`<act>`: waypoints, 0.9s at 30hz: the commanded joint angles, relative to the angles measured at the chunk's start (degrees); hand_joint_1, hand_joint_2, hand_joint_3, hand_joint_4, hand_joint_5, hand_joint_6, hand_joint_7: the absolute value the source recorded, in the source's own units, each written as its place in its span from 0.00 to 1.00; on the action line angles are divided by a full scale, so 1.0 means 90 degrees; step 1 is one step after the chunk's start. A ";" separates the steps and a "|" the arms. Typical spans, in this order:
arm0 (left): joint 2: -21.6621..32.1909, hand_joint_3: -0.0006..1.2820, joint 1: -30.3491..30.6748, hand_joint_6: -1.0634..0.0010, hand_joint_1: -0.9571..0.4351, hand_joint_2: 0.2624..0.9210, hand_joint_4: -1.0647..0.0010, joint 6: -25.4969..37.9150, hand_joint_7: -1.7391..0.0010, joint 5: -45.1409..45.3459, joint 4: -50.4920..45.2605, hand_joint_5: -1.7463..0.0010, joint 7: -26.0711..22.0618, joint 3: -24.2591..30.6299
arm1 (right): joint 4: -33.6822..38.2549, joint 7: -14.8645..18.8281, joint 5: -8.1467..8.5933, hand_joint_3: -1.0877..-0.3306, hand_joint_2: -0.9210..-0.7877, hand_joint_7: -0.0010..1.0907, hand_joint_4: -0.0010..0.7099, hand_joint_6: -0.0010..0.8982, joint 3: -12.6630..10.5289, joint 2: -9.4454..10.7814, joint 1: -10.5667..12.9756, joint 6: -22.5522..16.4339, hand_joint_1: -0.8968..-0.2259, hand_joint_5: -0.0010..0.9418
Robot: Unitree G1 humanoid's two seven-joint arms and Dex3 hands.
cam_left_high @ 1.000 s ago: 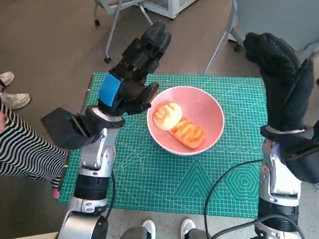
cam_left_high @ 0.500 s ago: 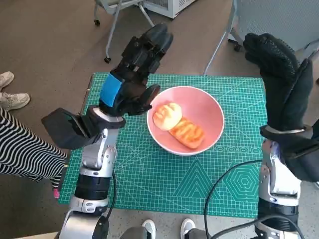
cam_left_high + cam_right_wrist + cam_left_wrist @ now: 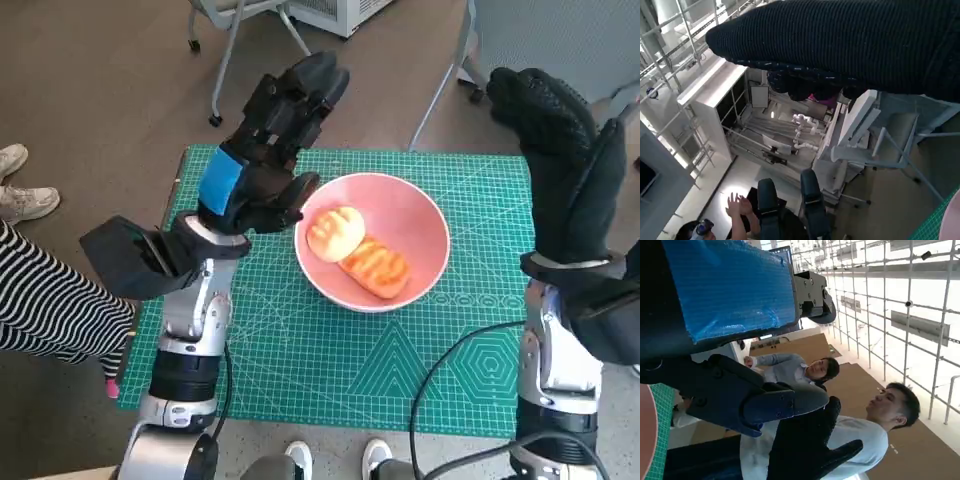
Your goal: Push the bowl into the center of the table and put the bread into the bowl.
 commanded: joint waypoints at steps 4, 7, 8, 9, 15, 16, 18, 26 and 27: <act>-0.0006 0.39 0.0066 1.00 0.22 0.92 1.00 0.0044 0.69 -0.0092 -0.0048 0.87 -0.0029 0.0035 | 0.0141 -0.0025 0.0013 0.53 0.00 0.51 0.26 0.11 -0.0004 0.0038 0.0108 0.0051 0.23 0.00; -0.0011 0.39 0.0087 1.00 0.22 0.91 1.00 0.0038 0.69 -0.0095 -0.0064 0.87 -0.0032 0.0032 | 0.0146 -0.0033 0.0006 0.53 0.00 0.51 0.26 0.10 -0.0011 0.0040 0.0120 0.0037 0.22 0.00; -0.0009 0.39 0.0092 1.00 0.22 0.91 1.00 0.0026 0.69 -0.0093 -0.0057 0.87 -0.0039 0.0033 | 0.0141 -0.0037 0.0005 0.53 0.00 0.50 0.26 0.10 -0.0013 0.0043 0.0126 0.0037 0.22 0.00; -0.0007 0.39 0.0094 1.00 0.22 0.91 1.00 0.0017 0.69 -0.0092 -0.0050 0.87 -0.0045 0.0035 | 0.0139 -0.0040 0.0005 0.53 0.00 0.50 0.26 0.10 -0.0014 0.0045 0.0129 0.0037 0.22 0.01; 0.0008 0.39 0.0115 1.00 0.23 0.91 1.00 -0.0046 0.69 -0.0076 -0.0016 0.87 -0.0077 0.0054 | 0.0115 -0.0035 0.0024 0.54 0.00 0.50 0.27 0.10 -0.0022 0.0054 0.0166 0.0035 0.22 0.01; 0.0008 0.39 0.0116 1.00 0.23 0.91 1.00 -0.0054 0.69 -0.0078 -0.0011 0.87 -0.0083 0.0059 | 0.0112 -0.0033 0.0028 0.54 0.00 0.50 0.27 0.10 -0.0023 0.0056 0.0172 0.0036 0.22 0.01; 0.0010 0.39 0.0122 1.00 0.23 0.91 1.00 -0.0067 0.69 -0.0076 -0.0006 0.87 -0.0091 0.0064 | 0.0111 -0.0032 0.0031 0.55 0.00 0.50 0.27 0.11 -0.0022 0.0064 0.0181 0.0035 0.22 0.01; 0.0020 0.38 0.0158 1.00 0.23 0.92 1.00 -0.0098 0.71 -0.0071 -0.0029 0.87 -0.0123 0.0062 | 0.0110 -0.0015 0.0058 0.55 0.00 0.50 0.28 0.11 -0.0017 0.0108 0.0198 0.0048 0.23 0.01; 0.0021 0.38 0.0158 1.00 0.24 0.92 1.00 -0.0098 0.71 -0.0072 -0.0029 0.87 -0.0126 0.0065 | 0.0103 -0.0015 0.0056 0.55 0.00 0.50 0.28 0.11 -0.0015 0.0116 0.0199 0.0052 0.23 0.01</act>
